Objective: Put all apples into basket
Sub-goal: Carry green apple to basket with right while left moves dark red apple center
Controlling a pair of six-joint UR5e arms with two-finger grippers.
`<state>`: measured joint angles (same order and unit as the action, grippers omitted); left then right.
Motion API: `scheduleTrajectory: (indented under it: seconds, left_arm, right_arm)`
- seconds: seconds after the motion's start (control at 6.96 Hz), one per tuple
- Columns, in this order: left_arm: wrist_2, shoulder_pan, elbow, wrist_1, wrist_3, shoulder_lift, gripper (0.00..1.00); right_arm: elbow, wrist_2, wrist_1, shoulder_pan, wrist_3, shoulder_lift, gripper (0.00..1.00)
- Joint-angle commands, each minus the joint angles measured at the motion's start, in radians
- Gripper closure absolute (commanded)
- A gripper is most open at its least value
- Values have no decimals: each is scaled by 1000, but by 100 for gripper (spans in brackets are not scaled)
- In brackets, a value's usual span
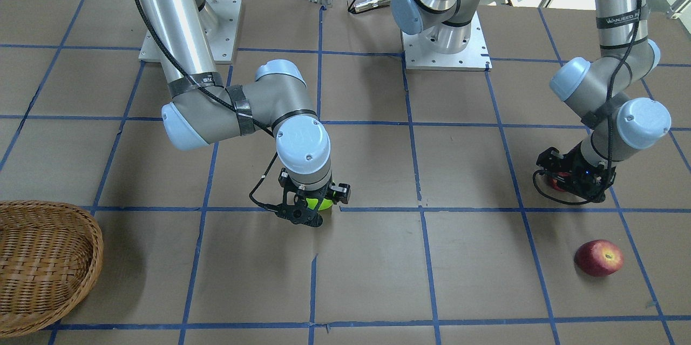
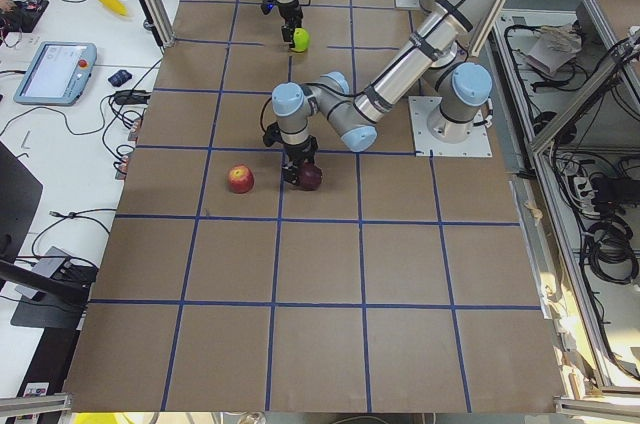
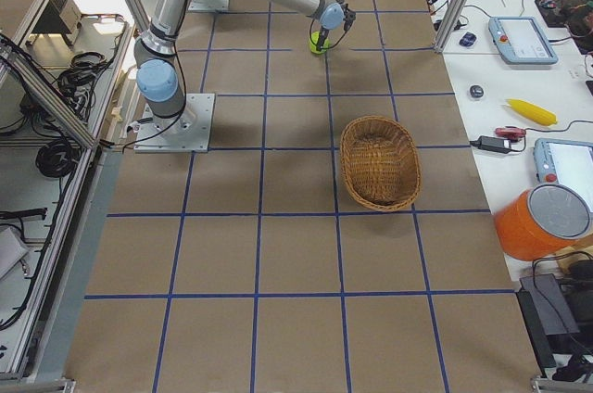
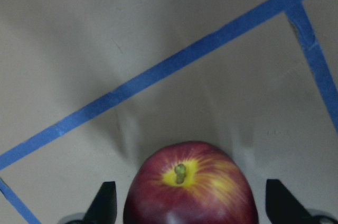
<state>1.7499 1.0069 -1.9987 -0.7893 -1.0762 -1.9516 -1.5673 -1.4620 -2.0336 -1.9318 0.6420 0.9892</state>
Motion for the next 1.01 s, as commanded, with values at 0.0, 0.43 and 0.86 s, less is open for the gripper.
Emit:
scheduleTrajectory:
  seconds: [0.0, 0.43, 0.86]
  left_arm:
    - [-9, 1, 3, 10, 8, -13, 73]
    - [-76, 94, 159, -286, 290, -4, 82]
    - [-139, 335, 282, -459, 737, 30, 82]
  right_arm:
    - [7, -6, 28, 2, -2, 34, 100]
    - [102, -15, 287, 194, -108, 236, 100]
    - [119, -150, 277, 533, -602, 249, 100]
